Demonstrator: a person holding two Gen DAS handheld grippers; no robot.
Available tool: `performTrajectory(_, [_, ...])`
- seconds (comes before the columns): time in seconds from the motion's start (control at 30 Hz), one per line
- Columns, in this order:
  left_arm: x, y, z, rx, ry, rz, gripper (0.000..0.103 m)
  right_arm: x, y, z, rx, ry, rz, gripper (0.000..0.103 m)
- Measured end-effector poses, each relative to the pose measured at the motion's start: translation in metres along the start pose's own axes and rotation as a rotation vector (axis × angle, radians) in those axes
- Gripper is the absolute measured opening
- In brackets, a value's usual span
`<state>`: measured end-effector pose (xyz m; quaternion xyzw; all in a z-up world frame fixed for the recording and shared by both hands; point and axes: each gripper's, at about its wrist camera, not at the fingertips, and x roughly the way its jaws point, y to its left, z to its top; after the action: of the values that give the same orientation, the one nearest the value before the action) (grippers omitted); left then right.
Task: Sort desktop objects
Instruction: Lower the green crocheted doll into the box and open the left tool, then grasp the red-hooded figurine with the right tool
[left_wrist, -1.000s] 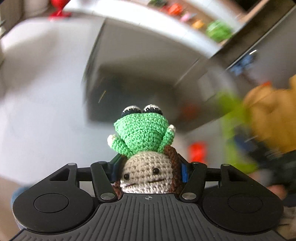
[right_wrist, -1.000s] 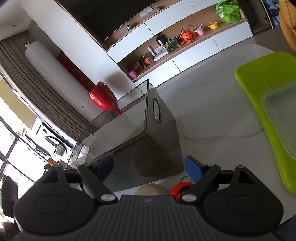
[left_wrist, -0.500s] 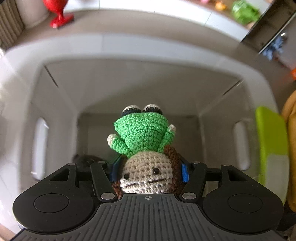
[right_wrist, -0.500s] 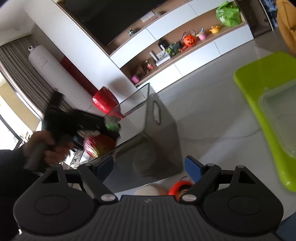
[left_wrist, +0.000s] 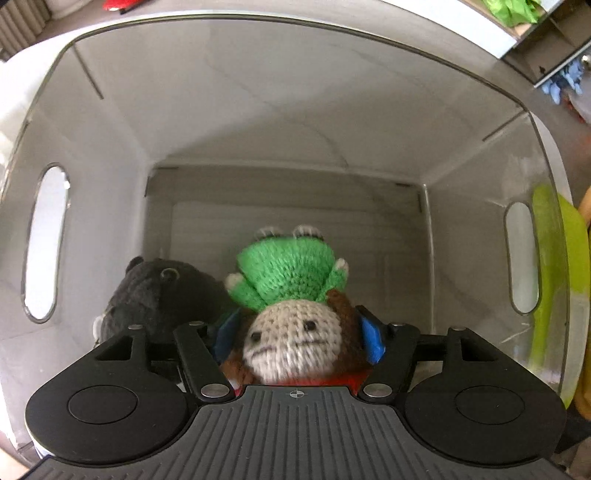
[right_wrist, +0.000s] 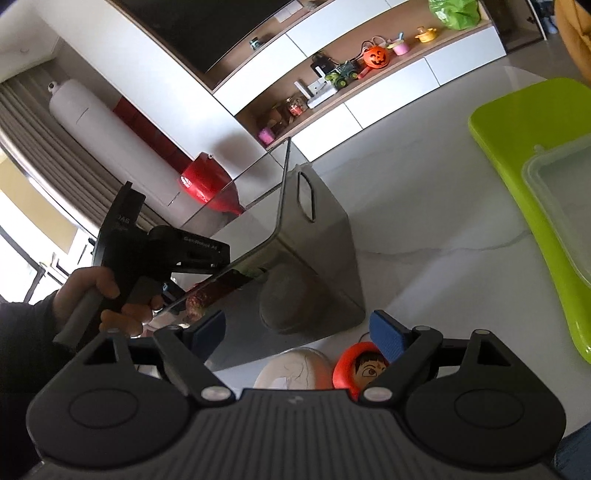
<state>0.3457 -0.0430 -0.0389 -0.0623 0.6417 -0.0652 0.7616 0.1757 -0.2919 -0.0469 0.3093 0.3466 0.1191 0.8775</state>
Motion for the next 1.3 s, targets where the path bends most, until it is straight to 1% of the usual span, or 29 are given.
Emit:
performTrajectory(0.07, [-0.013,0.000,0.000,0.000,-0.035,-0.026,0.078,-0.001,0.002,0.000,-0.003,0.000,-0.005,0.088])
performTrajectory(0.1, [-0.020,-0.001,0.000,0.000,-0.053,-0.039,0.080,-0.001,0.003,-0.001,-0.004,0.001,-0.007,0.088])
performTrajectory(0.2, [-0.057,0.003,-0.011,0.007,-0.157,-0.094,0.085,-0.002,0.006,-0.002,-0.006,0.008,-0.015,0.088])
performTrajectory(0.27, [-0.087,0.006,-0.032,0.039,-0.248,-0.158,0.094,-0.002,0.010,-0.003,-0.020,0.016,-0.022,0.088])
performTrajectory(0.3, [-0.099,0.008,-0.046,0.058,-0.282,-0.199,0.094,-0.001,0.013,-0.004,-0.037,0.023,-0.029,0.088])
performTrajectory(0.33, [-0.108,0.011,-0.061,0.083,-0.295,-0.255,0.094,-0.001,0.015,-0.004,-0.057,0.030,-0.036,0.088])
performTrajectory(0.4, [-0.119,0.017,-0.090,0.125,-0.302,-0.370,0.095,0.002,0.019,-0.005,-0.090,0.046,-0.051,0.088])
performTrajectory(0.47, [-0.114,0.027,-0.118,0.143,-0.276,-0.481,0.096,0.004,0.014,-0.005,-0.068,0.069,-0.050,0.087])
performTrajectory(0.53, [-0.095,0.039,-0.140,0.146,-0.236,-0.556,0.096,0.006,0.007,-0.006,-0.028,0.094,-0.046,0.084])
performTrajectory(0.57, [-0.086,0.044,-0.148,0.128,-0.217,-0.570,0.096,0.008,0.006,-0.009,-0.039,0.111,-0.070,0.083])
performTrajectory(0.63, [-0.066,0.054,-0.162,0.068,-0.175,-0.567,0.096,0.013,0.003,-0.015,-0.061,0.147,-0.117,0.079])
performTrajectory(0.67, [-0.055,0.058,-0.165,0.037,-0.161,-0.553,0.096,0.015,0.002,-0.017,-0.071,0.165,-0.140,0.078])
performTrajectory(0.7, [-0.045,0.060,-0.167,0.011,-0.159,-0.526,0.096,0.018,0.001,-0.020,-0.082,0.183,-0.164,0.078])
performTrajectory(0.73, [-0.033,0.062,-0.169,-0.014,-0.165,-0.481,0.096,0.020,0.000,-0.023,-0.095,0.200,-0.186,0.078])
performTrajectory(0.8, [-0.020,0.061,-0.168,-0.035,-0.167,-0.416,0.096,0.032,0.007,-0.027,-0.147,0.234,-0.212,0.078])
performTrajectory(0.83, [-0.018,0.058,-0.168,-0.025,-0.163,-0.397,0.096,0.038,0.009,-0.028,-0.163,0.238,-0.232,0.078])
performTrajectory(0.9, [-0.020,0.056,-0.171,-0.006,-0.161,-0.407,0.096,0.050,0.013,-0.030,-0.190,0.247,-0.269,0.078])
performTrajectory(0.97, [-0.020,0.058,-0.171,-0.001,-0.165,-0.423,0.097,0.055,0.009,-0.031,-0.169,0.257,-0.257,0.078])
performTrajectory(1.0, [-0.021,0.060,-0.171,-0.009,-0.169,-0.418,0.098,0.058,0.006,-0.031,-0.159,0.262,-0.250,0.078])
performTrajectory(1.03, [-0.016,0.063,-0.172,-0.018,-0.170,-0.407,0.098,0.060,0.004,-0.031,-0.148,0.267,-0.244,0.076])
performTrajectory(1.07, [-0.014,0.065,-0.172,-0.027,-0.166,-0.393,0.098,0.063,0.002,-0.031,-0.138,0.271,-0.238,0.071])
performTrajectory(1.1, [-0.013,0.067,-0.173,-0.034,-0.159,-0.380,0.098,0.066,0.000,-0.031,-0.126,0.277,-0.233,0.054])
performTrajectory(1.13, [-0.011,0.068,-0.174,-0.041,-0.150,-0.367,0.098,0.065,-0.003,-0.030,-0.105,0.283,-0.236,0.049])
performTrajectory(1.23, [-0.005,0.068,-0.174,-0.053,-0.122,-0.358,0.098,0.060,-0.013,-0.025,-0.044,0.295,-0.240,0.048])
performTrajectory(1.3, [-0.003,0.068,-0.174,-0.044,-0.116,-0.352,0.098,0.050,-0.014,-0.021,-0.040,0.281,-0.244,0.048])
